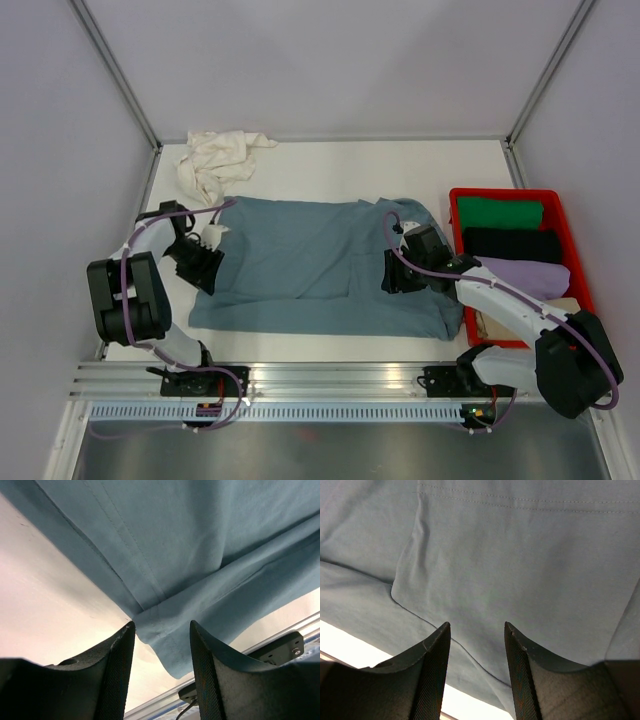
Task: Roll the t-shirts
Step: Fold the tshirt
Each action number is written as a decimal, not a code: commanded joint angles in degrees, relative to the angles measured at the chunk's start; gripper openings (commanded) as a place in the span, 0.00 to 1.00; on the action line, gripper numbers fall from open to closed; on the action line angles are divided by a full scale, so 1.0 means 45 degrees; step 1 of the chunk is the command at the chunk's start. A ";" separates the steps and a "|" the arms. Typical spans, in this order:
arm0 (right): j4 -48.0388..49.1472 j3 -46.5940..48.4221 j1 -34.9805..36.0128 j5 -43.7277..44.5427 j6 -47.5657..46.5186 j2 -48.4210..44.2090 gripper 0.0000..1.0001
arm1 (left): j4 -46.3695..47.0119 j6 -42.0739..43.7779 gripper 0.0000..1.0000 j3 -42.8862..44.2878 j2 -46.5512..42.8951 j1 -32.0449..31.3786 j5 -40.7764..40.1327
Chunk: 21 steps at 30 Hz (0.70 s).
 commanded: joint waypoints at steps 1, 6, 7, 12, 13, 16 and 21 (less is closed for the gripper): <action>0.0562 -0.0095 0.0032 0.0093 -0.0193 -0.0121 0.54 | -0.0455 0.0096 0.54 -0.0159 0.0148 0.0026 0.0147; 0.0562 -0.0173 0.0032 0.0092 -0.0232 -0.0121 0.54 | -0.0260 -0.0060 0.54 -0.0355 0.0461 0.0045 0.0167; 0.0543 -0.0173 0.0032 0.0073 -0.0232 -0.0121 0.54 | -0.0086 -0.0157 0.54 -0.0355 0.0519 0.0026 0.0070; 0.0425 -0.0134 0.0052 0.0034 -0.0290 -0.0257 0.53 | -0.0045 -0.0216 0.31 -0.0180 0.0618 0.0045 0.0342; 0.0425 -0.0134 0.0032 -0.0082 -0.0310 -0.0297 0.53 | -0.0064 -0.0236 0.17 -0.0141 0.0579 0.0045 0.0439; 0.0425 -0.0056 0.0032 -0.0259 -0.0505 -0.0414 0.54 | -0.0065 -0.0255 0.02 -0.0160 0.0326 0.0045 0.0440; 0.0347 0.0449 0.0052 0.0949 -0.0369 0.0051 0.56 | -0.0045 -0.0450 0.02 -0.0004 -0.0454 0.0026 0.0596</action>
